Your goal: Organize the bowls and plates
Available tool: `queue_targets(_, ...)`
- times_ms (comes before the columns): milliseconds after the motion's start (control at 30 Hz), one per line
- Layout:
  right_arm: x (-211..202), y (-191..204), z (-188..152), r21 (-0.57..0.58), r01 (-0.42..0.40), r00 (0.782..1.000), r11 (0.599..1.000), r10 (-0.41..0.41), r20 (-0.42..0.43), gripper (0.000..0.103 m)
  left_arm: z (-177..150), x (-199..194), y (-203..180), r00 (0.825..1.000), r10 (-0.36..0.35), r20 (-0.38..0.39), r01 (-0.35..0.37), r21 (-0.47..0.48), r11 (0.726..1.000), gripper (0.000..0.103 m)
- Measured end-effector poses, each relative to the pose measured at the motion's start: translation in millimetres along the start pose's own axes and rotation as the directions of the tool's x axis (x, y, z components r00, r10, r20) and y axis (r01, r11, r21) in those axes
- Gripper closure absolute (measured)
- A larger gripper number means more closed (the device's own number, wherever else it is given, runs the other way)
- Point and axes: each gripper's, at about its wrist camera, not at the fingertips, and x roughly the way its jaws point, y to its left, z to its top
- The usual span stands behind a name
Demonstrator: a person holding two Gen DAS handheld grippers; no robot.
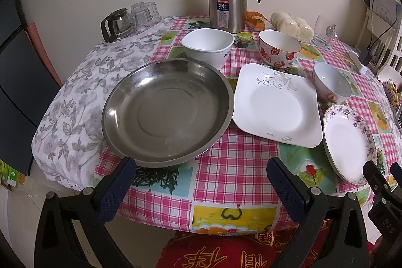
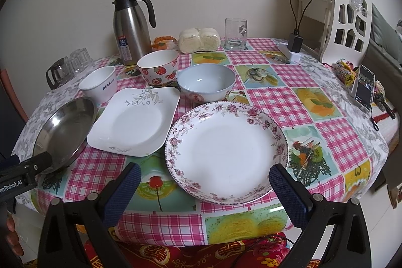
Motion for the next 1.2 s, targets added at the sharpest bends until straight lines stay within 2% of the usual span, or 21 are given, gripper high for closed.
queue_targets(467,2.6,2.6,-2.1,-0.008,-0.002,1.0,1.0,0.002,-0.004,0.0,1.4,-0.4,5.3,1.0,-0.003,0.003,0.003,-0.026,1.0,0.0)
queue_targets(800,6.2,9.7,0.8,-0.022,-0.001,1.0,1.0,0.001,-0.008,0.0,6.8,4.8,19.9,0.999,0.042,0.012,-0.041,-0.065,0.997,0.0)
queue_targets(967,4.7,22.7,18.5,-0.035,-0.016,1.0,0.999,0.016,0.007,0.0,25.7,5.1,38.5,0.999,0.054,0.004,-0.053,-0.127,0.991,0.0)
queue_targets(1200,3.0,53.8,56.1,-0.062,-0.065,0.996,0.996,0.068,0.055,0.0,60.0,-3.7,56.6,0.996,0.066,0.065,-0.052,-0.2,0.978,0.0)
